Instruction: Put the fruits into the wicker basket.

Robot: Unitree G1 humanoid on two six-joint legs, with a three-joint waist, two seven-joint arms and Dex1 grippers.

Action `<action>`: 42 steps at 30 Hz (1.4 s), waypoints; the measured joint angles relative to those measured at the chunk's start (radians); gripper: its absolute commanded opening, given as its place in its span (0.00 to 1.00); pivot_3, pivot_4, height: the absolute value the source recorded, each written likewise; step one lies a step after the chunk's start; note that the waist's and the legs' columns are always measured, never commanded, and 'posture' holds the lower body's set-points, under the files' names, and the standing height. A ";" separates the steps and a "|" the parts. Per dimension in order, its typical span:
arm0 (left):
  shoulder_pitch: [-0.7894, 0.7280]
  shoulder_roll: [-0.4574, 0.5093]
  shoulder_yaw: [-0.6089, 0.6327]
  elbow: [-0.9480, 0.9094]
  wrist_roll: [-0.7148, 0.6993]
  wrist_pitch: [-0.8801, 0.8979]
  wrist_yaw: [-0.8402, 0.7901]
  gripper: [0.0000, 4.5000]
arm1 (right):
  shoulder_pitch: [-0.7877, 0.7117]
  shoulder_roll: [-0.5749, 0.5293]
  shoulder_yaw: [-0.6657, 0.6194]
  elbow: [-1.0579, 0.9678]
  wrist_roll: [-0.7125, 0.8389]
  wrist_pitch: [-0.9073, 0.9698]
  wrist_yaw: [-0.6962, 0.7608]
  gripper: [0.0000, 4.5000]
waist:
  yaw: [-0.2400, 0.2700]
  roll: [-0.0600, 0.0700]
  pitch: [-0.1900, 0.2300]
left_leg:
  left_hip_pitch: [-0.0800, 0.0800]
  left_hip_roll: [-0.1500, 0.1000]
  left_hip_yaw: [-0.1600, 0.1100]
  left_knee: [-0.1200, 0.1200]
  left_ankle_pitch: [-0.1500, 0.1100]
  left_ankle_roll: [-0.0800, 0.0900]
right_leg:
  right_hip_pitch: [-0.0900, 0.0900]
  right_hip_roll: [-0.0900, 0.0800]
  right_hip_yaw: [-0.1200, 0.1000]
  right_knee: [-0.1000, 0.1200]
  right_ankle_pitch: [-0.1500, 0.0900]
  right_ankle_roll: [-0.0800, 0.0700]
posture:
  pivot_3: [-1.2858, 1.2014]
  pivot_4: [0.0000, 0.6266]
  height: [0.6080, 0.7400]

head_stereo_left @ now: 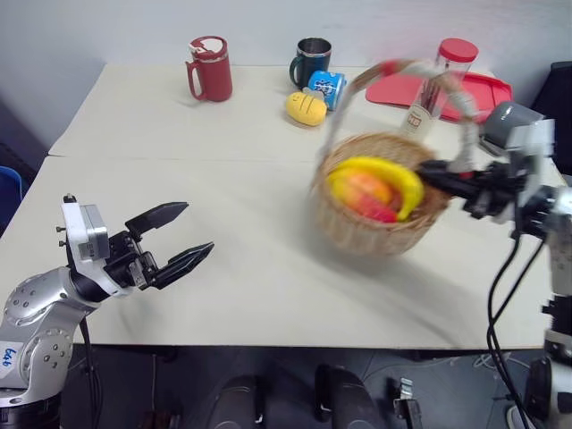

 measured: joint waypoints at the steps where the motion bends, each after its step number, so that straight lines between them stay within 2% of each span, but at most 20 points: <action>1: -0.015 -0.001 -0.012 0.015 0.005 -0.004 -0.006 1.00 | 0.018 0.001 -0.023 0.012 -0.002 -0.017 -0.027 0.03 | -0.001 0.000 0.000 | 0.001 0.000 0.000 0.000 0.000 0.000 | 0.000 0.000 0.000 0.000 0.000 0.000 | 0.52 0.24 1.00; 6: -0.101 -0.002 -0.061 0.079 0.028 -0.024 -0.041 1.00 | 0.024 0.026 -0.058 0.169 -0.047 -0.159 -0.125 0.03 | -0.001 0.000 0.000 | 0.001 0.000 0.001 0.000 0.001 0.000 | 0.000 0.001 0.001 0.001 0.001 -0.001 | 0.52 0.24 1.00; 10: -0.126 -0.013 -0.073 0.103 0.059 -0.051 -0.044 1.00 | 0.003 0.042 -0.046 0.260 -0.066 -0.201 -0.180 0.03 | -0.002 0.000 0.000 | 0.001 0.000 0.001 0.000 0.001 0.001 | 0.000 0.001 0.001 0.003 0.001 -0.001 | 0.52 0.24 1.00; 16: -0.128 -0.004 -0.120 0.114 0.172 -0.085 -0.019 1.00 | -0.024 0.055 -0.016 0.335 -0.107 -0.306 -0.227 0.50 | 0.001 0.000 0.000 | 0.000 0.000 0.001 0.002 0.001 0.001 | 0.000 0.001 0.001 0.003 0.001 0.000 | 0.52 0.24 1.00; 22: -0.125 0.002 -0.144 0.172 0.251 -0.119 -0.018 1.00 | -0.010 0.067 -0.019 0.323 -0.109 -0.374 -0.256 0.97 | 0.002 0.000 0.000 | -0.001 0.000 0.001 0.003 0.001 0.002 | 0.000 0.001 0.001 0.003 0.001 0.000 | 0.52 0.24 1.00; 28: -0.073 0.005 -0.146 0.179 0.267 -0.128 -0.030 1.00 | 0.159 -0.013 -0.088 0.255 -0.098 -0.455 -0.214 0.99 | 0.005 0.000 0.000 | -0.002 0.000 0.000 0.003 0.000 0.003 | 0.001 0.000 0.000 0.002 0.002 0.001 | 0.52 0.24 1.00; 32: -0.018 0.031 -0.145 0.182 0.299 -0.144 -0.047 1.00 | 0.315 -0.102 -0.159 0.222 -0.050 -0.488 -0.060 0.99 | 0.003 0.001 0.000 | 0.001 0.000 0.000 0.003 0.000 0.003 | 0.003 0.001 0.000 -0.002 0.002 0.001 | 0.52 0.24 1.00; 35: 0.016 0.032 -0.137 0.196 0.306 -0.150 -0.046 1.00 | 0.404 -0.125 -0.167 0.213 -0.039 -0.560 0.079 0.99 | -0.001 0.001 0.000 | 0.013 0.001 0.000 -0.002 -0.004 0.004 | 0.015 0.001 0.000 -0.006 0.002 0.000 | 0.52 0.24 1.00; 38: 0.087 0.028 -0.115 0.239 0.334 -0.178 -0.038 1.00 | 0.474 -0.117 -0.096 0.183 -0.040 -0.664 0.221 0.99 | -0.009 0.001 -0.001 | 0.019 0.005 0.000 -0.006 -0.007 0.005 | 0.019 0.000 0.001 -0.010 0.001 0.000 | 0.52 0.24 1.00; 42: 0.131 -0.005 -0.098 0.191 0.343 -0.196 0.019 1.00 | 0.490 -0.009 0.041 0.146 -0.048 -0.745 0.286 0.99 | -0.005 0.001 -0.001 | 0.018 0.006 -0.001 -0.005 -0.006 -0.001 | 0.019 -0.001 0.000 -0.011 0.001 0.000 | 0.52 0.24 1.00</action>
